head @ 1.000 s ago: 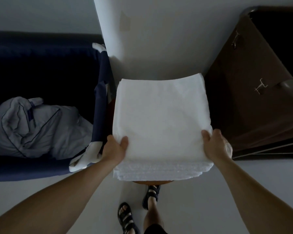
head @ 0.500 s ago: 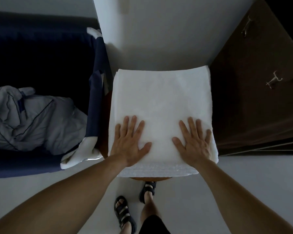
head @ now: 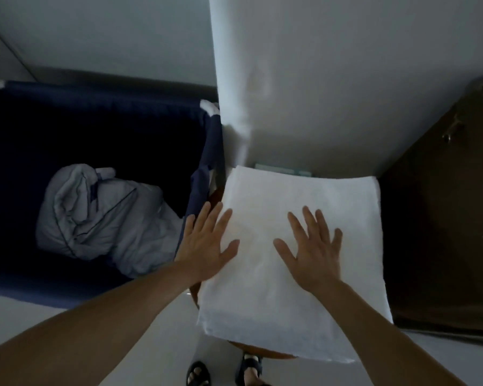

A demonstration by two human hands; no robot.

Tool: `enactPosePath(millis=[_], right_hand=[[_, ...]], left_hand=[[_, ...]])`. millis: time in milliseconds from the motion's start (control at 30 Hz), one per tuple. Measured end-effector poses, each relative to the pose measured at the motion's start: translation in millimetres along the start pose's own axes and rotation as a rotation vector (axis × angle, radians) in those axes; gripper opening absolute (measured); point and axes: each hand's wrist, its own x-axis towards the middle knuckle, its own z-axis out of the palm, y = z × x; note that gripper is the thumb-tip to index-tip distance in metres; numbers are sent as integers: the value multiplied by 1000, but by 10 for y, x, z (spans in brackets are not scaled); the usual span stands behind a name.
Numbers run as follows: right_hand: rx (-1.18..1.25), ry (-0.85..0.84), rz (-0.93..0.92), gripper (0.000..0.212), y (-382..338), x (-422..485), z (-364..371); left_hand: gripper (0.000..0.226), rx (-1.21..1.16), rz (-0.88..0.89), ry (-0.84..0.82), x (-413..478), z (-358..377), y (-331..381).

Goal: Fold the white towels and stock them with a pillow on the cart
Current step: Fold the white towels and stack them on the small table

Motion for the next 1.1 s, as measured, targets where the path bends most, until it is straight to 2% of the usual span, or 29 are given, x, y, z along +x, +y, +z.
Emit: enactPosePath(millis=[233, 333, 467, 600, 767, 933, 1100], right_hand=[[25, -81, -322, 90, -1034, 698, -118], [27, -86, -437, 79, -1562, 1008, -85], [54, -111, -494, 77, -2321, 1320, 126], [37, -256, -445, 80, -3050, 1646, 583], [61, -553, -292, 87, -3605, 2024, 1567], [41, -765, -135, 98, -3636, 2420, 2901], [-10, -883, -93, 112, -3539, 2695, 4319]], left_hand=[[75, 11, -257, 13, 108, -493, -1103], [75, 3, -299, 29, 50, -582, -1692], [74, -14, -293, 9, 157, -562, -2422], [75, -64, -250, -60, 434, -334, -3193], [82, -51, -175, -195, 771, 229, -4100], [102, -73, -76, -300, 1111, 1116, -4628], [85, -129, -61, -378, 1424, 2098, -4865]])
